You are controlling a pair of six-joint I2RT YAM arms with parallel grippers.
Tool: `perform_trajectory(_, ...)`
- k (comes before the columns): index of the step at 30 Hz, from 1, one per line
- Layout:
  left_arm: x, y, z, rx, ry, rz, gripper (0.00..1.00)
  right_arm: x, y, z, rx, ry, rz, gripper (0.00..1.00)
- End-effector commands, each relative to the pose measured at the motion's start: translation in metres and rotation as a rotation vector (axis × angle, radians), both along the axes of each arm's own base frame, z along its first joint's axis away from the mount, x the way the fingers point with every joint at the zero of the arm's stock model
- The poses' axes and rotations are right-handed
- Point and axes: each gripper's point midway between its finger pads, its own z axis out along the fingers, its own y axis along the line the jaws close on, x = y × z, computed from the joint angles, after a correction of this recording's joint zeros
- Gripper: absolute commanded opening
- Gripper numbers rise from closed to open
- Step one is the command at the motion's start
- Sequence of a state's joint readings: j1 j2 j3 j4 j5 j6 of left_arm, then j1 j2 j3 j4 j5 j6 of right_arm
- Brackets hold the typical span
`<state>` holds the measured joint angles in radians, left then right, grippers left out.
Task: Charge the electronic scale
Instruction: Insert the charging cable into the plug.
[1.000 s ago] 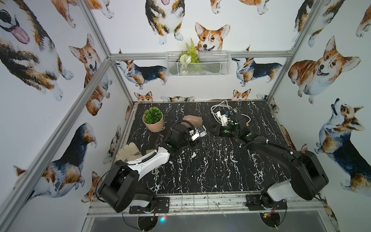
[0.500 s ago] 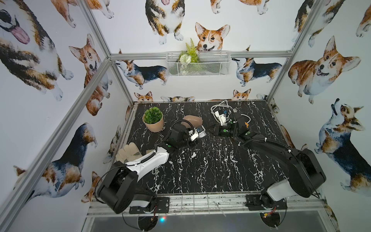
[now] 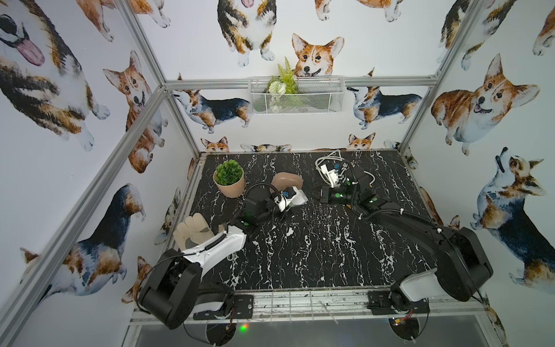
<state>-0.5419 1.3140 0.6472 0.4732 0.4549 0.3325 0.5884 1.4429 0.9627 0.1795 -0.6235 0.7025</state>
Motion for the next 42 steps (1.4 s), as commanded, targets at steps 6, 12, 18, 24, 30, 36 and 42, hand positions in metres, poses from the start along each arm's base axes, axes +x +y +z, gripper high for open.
perform_trajectory(6, 0.004, -0.005, 0.049, -0.127, -0.163, -0.021, 0.20, -0.016, -0.002, -0.008, -0.066, 0.023, 0.043, 0.00)
perform_trajectory(12, 0.007, -0.009, 0.045, -0.085, -0.146, -0.031, 0.19, -0.020, 0.003, -0.015, -0.141, 0.027, 0.060, 0.00)
perform_trajectory(18, 0.009, -0.011, 0.035, -0.062, -0.122, -0.035, 0.19, -0.024, 0.006, -0.024, -0.229, 0.023, 0.087, 0.00)
perform_trajectory(24, 0.010, -0.013, 0.035, -0.055, -0.120, -0.037, 0.19, -0.028, 0.012, -0.032, -0.267, 0.048, 0.123, 0.00)
perform_trajectory(30, 0.012, -0.014, 0.041, -0.067, -0.128, -0.036, 0.18, -0.032, 0.023, -0.037, -0.241, 0.083, 0.159, 0.00)
perform_trajectory(36, 0.011, -0.012, 0.038, -0.063, -0.128, -0.028, 0.18, -0.031, 0.022, -0.025, -0.219, 0.060, 0.147, 0.01)
perform_trajectory(42, 0.011, -0.011, 0.035, -0.060, -0.125, -0.022, 0.18, -0.026, 0.013, -0.009, -0.199, 0.025, 0.117, 0.40)
